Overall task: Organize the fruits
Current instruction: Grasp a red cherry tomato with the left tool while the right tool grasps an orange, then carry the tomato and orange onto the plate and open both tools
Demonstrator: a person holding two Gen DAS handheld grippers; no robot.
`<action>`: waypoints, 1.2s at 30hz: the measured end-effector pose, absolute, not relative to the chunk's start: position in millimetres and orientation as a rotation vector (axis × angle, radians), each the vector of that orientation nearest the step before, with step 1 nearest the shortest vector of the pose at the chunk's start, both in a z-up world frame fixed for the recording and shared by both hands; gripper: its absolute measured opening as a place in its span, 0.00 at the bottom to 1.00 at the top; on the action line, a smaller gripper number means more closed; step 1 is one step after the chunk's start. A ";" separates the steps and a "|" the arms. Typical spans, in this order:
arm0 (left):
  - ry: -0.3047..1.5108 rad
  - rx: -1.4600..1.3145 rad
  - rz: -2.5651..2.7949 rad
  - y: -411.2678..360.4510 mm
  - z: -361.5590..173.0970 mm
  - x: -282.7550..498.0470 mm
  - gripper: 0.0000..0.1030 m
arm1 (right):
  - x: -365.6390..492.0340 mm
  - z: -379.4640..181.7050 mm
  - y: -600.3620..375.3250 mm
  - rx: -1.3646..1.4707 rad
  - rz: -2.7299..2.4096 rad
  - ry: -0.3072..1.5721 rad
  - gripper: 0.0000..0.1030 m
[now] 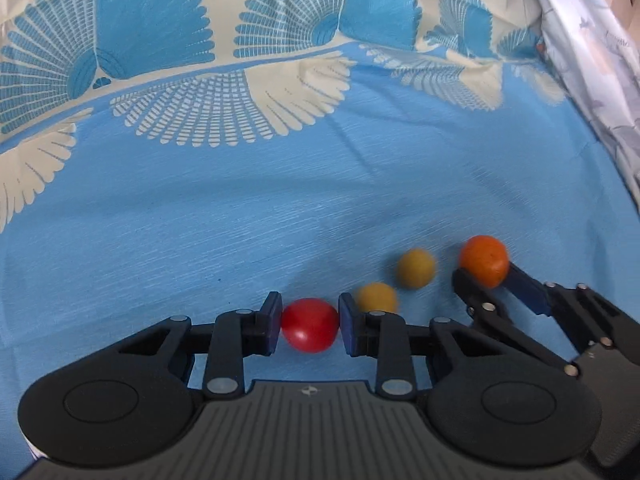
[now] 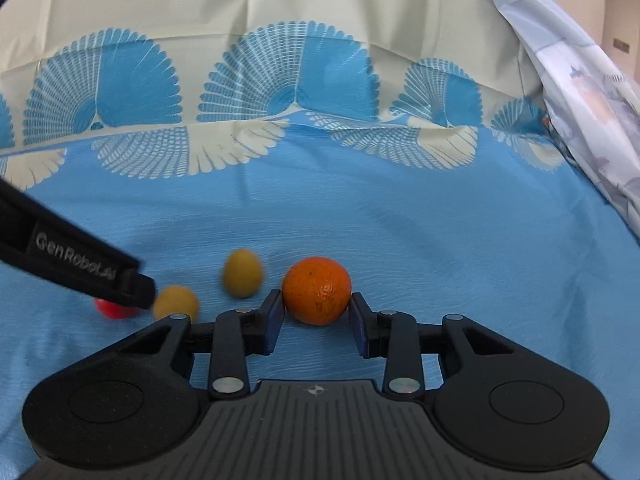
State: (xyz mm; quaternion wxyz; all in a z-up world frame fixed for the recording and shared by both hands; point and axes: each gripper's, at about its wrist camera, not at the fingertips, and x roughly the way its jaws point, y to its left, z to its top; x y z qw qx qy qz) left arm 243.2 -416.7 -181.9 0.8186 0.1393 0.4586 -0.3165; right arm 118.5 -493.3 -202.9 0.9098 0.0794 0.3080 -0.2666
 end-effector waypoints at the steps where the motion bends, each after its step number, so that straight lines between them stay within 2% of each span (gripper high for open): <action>1: 0.957 0.296 -0.664 -414.1 -178.6 239.7 0.33 | 117.7 -202.3 -493.0 0.160 -0.557 0.630 0.35; 6: 0.946 0.227 -0.593 -377.2 -153.8 221.1 0.33 | 106.7 -191.2 -499.8 0.182 -0.626 0.530 0.35; 13: 0.965 0.174 -0.436 -287.5 -97.5 171.9 0.33 | 87.8 -163.5 -480.4 0.134 -0.609 0.438 0.35; 21: 0.905 0.116 -0.379 -186.2 -31.0 98.7 0.33 | 18.6 -90.7 -381.9 0.098 -0.388 0.403 0.35; 29: 0.871 0.039 -0.308 -99.1 -7.7 54.8 0.33 | -33.5 -47.6 -271.7 0.073 -0.142 0.462 0.35; 36: 0.842 -0.042 -0.237 -28.3 9.8 43.5 0.33 | -43.6 -22.5 -203.0 0.019 -0.023 0.488 0.35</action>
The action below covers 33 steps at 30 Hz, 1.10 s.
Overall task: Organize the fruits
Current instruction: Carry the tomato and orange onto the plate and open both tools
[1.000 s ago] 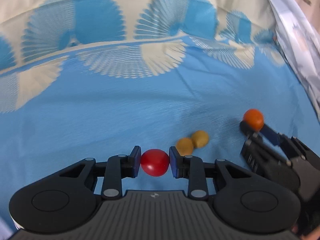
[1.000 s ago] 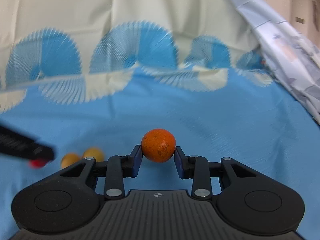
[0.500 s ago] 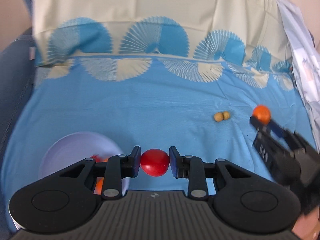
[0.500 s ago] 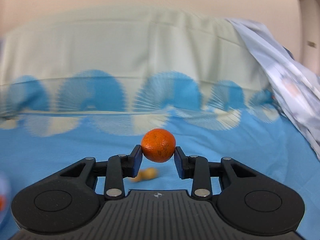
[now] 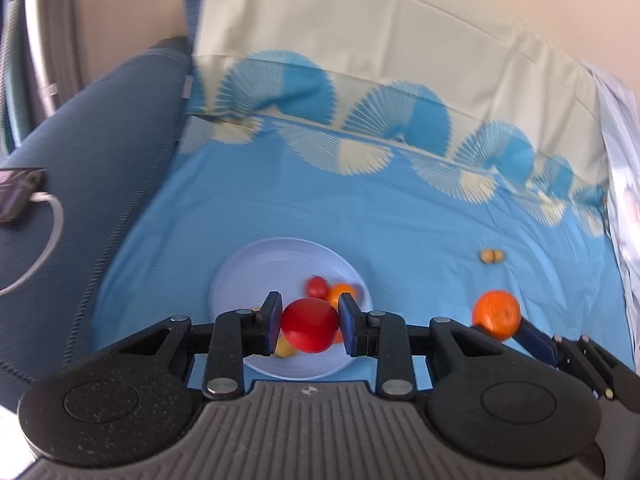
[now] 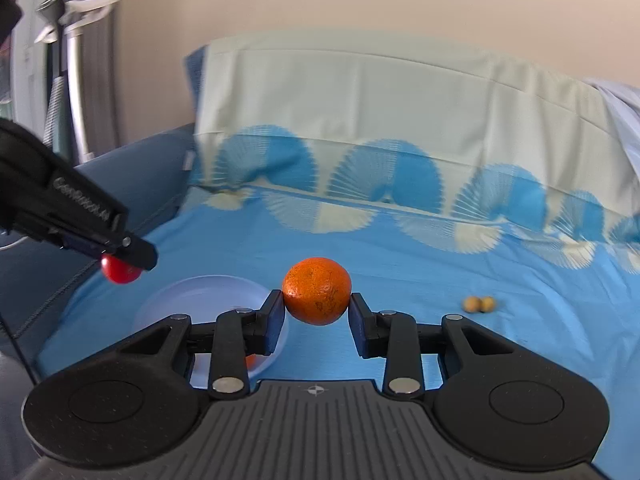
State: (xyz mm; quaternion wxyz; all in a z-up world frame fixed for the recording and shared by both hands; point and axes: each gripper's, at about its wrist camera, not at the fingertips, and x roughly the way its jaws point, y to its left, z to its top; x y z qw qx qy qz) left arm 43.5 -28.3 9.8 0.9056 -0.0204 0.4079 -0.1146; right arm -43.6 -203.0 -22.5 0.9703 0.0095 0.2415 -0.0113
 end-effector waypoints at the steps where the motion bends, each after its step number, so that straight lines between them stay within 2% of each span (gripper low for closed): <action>1: 0.837 -0.056 -0.229 -18.7 12.7 43.6 0.33 | -42.9 -19.0 -195.6 0.009 -0.008 0.488 0.35; 8: 0.823 -0.111 -0.186 23.5 19.6 45.9 0.33 | -32.3 -6.1 -161.4 -0.025 0.059 0.497 0.35; 15: 0.831 -0.126 -0.174 31.4 13.8 57.3 0.33 | -24.3 -6.3 -150.1 -0.047 0.078 0.515 0.35; 33: 0.924 -0.091 -0.155 4.8 -49.6 127.9 0.33 | 41.7 -64.4 -147.3 -0.057 0.102 0.647 0.35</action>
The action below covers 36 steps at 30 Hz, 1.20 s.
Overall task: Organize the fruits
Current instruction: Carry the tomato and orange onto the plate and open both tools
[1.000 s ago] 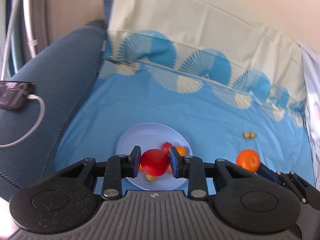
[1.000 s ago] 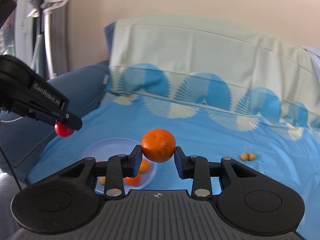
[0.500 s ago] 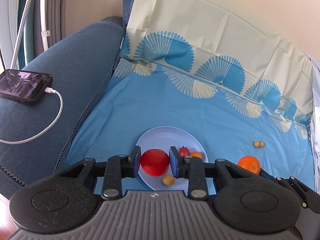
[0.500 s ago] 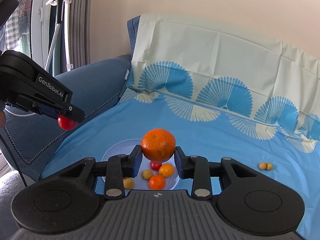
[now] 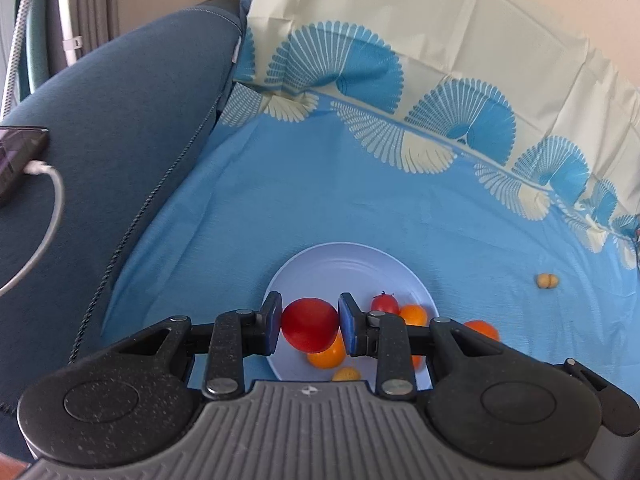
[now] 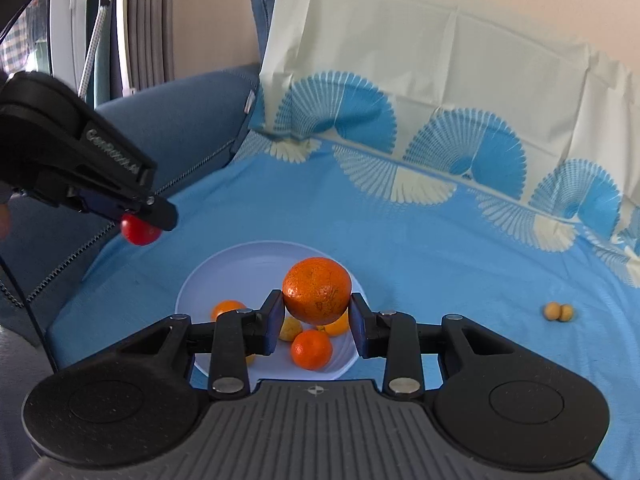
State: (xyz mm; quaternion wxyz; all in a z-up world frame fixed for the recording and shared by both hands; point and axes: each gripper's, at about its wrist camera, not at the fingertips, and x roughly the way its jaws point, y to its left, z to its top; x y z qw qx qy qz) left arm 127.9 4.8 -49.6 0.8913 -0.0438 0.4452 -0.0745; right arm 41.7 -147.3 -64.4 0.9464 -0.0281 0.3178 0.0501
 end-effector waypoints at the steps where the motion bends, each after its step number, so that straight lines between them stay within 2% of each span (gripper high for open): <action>1: 0.929 -0.085 -0.151 2.7 -54.2 132.9 0.33 | 46.6 -68.4 -146.1 -0.061 0.107 0.655 0.35; 12: 0.969 -0.001 -0.109 -10.7 -98.7 181.0 0.33 | 89.6 -101.2 -132.3 -0.086 0.148 0.716 0.36; 13: 0.970 0.003 -0.110 -10.6 -100.0 184.0 0.42 | 93.2 -102.7 -131.5 -0.088 0.149 0.722 0.36; 14: 0.970 0.007 -0.115 -10.0 -99.7 185.9 0.60 | 96.3 -103.7 -130.7 -0.088 0.151 0.728 0.37; 15: 0.959 0.006 -0.119 -8.9 -97.8 185.2 0.71 | 98.4 -103.8 -131.1 -0.085 0.157 0.735 0.37; 16: 0.942 0.002 -0.118 -7.6 -94.5 183.1 0.94 | 99.3 -103.0 -131.3 -0.077 0.169 0.734 0.39; 17: 0.921 -0.007 -0.115 -5.6 -90.0 179.8 1.00 | 99.0 -100.5 -131.4 -0.071 0.182 0.729 0.51; 18: 0.896 -0.018 -0.116 -2.8 -84.5 174.8 1.00 | 97.1 -97.1 -131.1 -0.070 0.185 0.716 0.65; 19: 0.888 -0.017 -0.127 -1.6 -79.9 170.7 1.00 | 92.8 -92.6 -131.4 -0.073 0.181 0.700 0.71; 24: 0.873 0.006 -0.096 9.2 -57.3 135.0 1.00 | 56.8 -69.8 -135.4 -0.074 0.170 0.692 0.85; 30: 0.875 -0.035 -0.078 29.1 -30.4 70.0 1.00 | -5.8 -47.1 -137.7 -0.047 0.122 0.707 0.91; 36: 0.774 -0.041 -0.093 40.9 2.2 17.8 1.00 | -48.9 -18.0 -137.9 -0.008 0.072 0.640 0.94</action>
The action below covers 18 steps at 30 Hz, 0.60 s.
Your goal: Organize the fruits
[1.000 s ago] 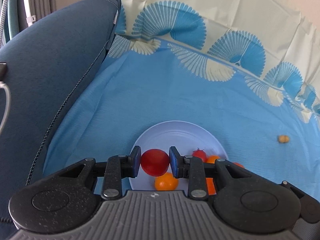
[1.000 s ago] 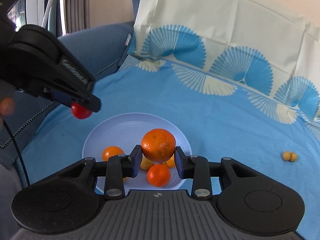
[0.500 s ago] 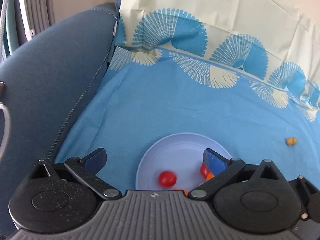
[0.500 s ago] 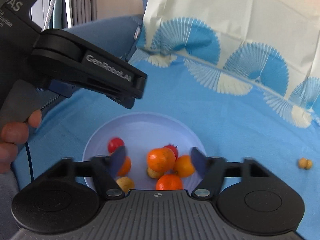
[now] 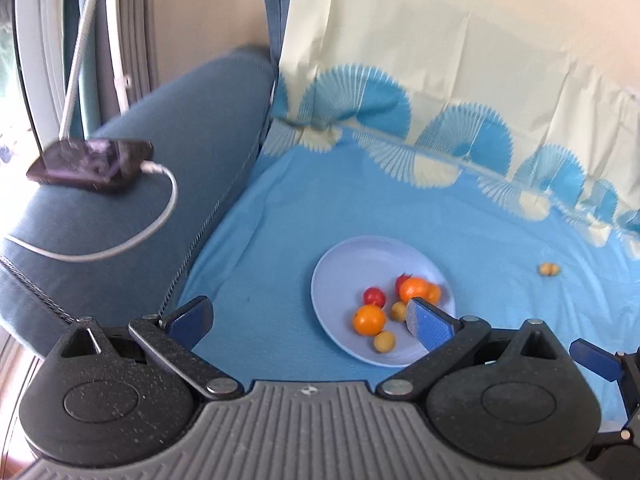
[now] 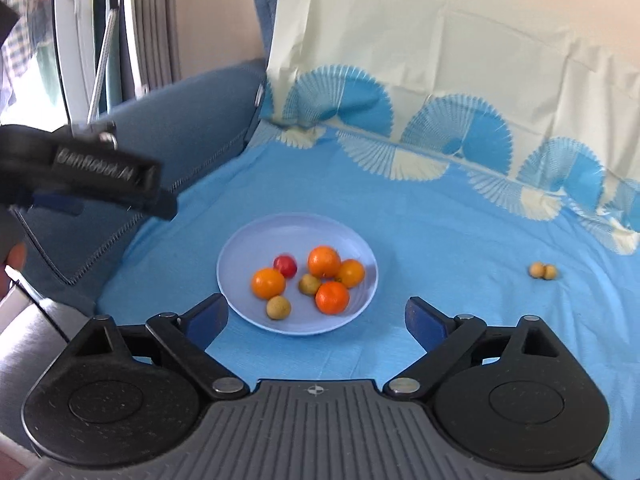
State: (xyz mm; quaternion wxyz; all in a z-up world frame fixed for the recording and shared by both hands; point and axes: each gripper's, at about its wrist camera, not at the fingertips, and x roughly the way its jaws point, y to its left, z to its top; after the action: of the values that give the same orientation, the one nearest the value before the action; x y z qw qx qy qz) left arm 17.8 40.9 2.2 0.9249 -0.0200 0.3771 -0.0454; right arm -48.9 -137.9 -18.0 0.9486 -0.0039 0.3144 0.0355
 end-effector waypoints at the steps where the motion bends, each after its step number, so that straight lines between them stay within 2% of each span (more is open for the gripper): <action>1: 0.753 -0.043 -0.092 41.5 7.6 11.7 1.00 | -54.2 -13.4 -137.3 -0.012 0.065 0.622 0.94; 18: 0.648 -0.086 -0.125 38.1 52.4 -47.5 1.00 | -123.6 21.8 -128.1 -0.048 0.052 0.510 0.97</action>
State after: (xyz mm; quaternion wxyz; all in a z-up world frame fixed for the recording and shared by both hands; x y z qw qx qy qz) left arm -47.5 38.1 52.4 0.9452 -0.0422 0.3179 -0.0615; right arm -123.6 -128.1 21.8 0.9671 -0.0237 0.2520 0.0259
